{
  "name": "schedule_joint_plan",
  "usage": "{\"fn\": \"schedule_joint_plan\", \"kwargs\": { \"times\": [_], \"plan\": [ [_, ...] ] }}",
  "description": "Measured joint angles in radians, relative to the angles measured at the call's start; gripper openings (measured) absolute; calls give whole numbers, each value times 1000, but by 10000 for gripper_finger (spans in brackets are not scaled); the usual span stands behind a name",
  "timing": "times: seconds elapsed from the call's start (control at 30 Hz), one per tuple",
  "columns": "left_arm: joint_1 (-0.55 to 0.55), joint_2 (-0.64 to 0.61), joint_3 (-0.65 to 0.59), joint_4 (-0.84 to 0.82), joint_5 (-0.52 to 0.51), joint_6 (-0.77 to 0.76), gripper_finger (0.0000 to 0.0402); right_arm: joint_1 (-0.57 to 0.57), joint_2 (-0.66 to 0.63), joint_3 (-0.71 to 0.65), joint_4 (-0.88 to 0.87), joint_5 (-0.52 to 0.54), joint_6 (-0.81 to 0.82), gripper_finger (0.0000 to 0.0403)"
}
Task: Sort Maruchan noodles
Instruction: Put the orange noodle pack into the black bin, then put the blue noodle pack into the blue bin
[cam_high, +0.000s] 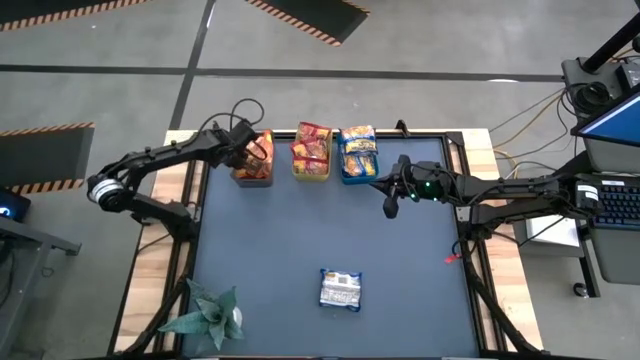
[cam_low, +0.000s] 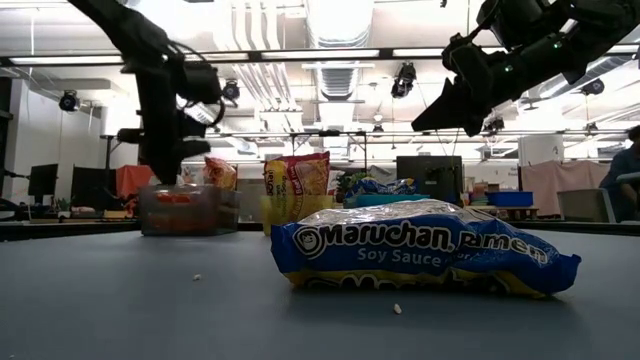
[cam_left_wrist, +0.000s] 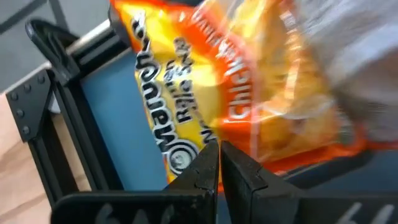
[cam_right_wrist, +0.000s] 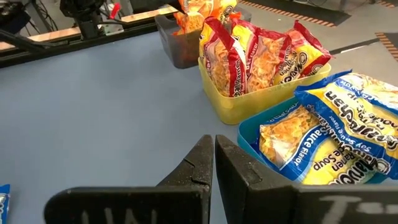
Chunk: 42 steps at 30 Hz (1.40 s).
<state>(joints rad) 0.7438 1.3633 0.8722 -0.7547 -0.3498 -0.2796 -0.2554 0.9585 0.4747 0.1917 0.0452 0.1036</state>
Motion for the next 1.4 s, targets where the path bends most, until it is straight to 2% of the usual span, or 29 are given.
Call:
{"fn": "schedule_joint_plan", "kwargs": {
  "times": [0.2,0.37,0.43,0.63,0.83,1.0,1.4],
  "plan": [
    [-67,-123,0,13,-5,-9,0,0,0,22,-4,-4,63,9],
    [-189,-258,-3,43,-8,-74,0,7,5,81,-30,-137,116,9],
    [-265,-306,-19,107,-9,-94,0,18,13,103,-41,-176,133,9],
    [-520,-380,-94,416,-31,-88,0,93,86,180,-122,-185,179,9],
    [-726,-370,-125,592,-215,-20,0,213,212,310,-254,-186,180,9],
    [-821,-328,-121,674,-319,50,0,303,335,427,-399,-185,226,9],
    [-883,-238,-121,835,-323,121,0,477,655,678,-671,-186,253,9]
  ]
}}
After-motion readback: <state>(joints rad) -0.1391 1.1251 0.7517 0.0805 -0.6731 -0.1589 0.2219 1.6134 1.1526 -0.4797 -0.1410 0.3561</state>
